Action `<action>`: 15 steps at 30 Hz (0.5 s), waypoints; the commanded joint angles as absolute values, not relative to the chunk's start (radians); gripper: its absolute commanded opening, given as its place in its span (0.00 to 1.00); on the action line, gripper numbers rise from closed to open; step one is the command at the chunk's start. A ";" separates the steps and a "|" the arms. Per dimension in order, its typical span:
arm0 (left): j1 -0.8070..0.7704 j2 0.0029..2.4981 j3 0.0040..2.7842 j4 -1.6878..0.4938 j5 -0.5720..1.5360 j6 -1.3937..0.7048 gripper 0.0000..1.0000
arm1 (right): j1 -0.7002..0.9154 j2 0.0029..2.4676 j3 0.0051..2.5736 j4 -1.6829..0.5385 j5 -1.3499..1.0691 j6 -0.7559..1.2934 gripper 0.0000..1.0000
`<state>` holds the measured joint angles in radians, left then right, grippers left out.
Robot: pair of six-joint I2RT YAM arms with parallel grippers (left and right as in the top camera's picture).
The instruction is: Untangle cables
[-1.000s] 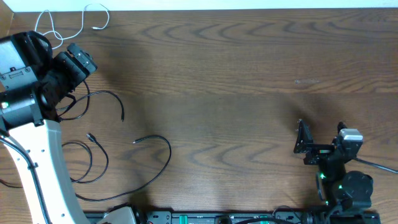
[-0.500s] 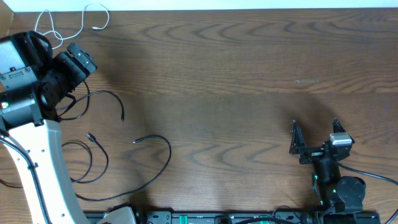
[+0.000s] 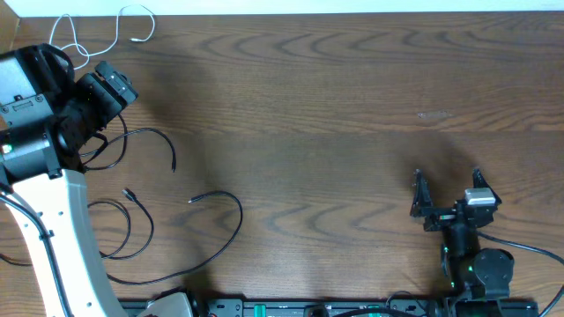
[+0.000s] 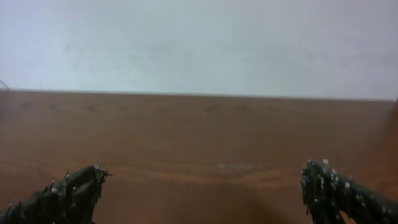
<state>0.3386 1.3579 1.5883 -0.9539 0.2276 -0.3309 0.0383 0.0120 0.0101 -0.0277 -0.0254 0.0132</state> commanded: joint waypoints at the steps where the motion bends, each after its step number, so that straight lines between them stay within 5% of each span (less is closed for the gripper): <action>1: 0.341 1.361 1.588 -0.954 0.228 -0.311 0.96 | 0.050 0.005 0.006 -0.082 -0.009 -0.002 0.99; 15: 0.341 1.361 1.588 -0.954 0.228 -0.311 0.96 | 0.040 0.007 0.006 -0.079 -0.010 -0.001 0.99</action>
<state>0.3386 1.3579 1.5883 -0.9539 0.2272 -0.3313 0.0376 0.0120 0.0078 -0.0719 -0.0223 0.0132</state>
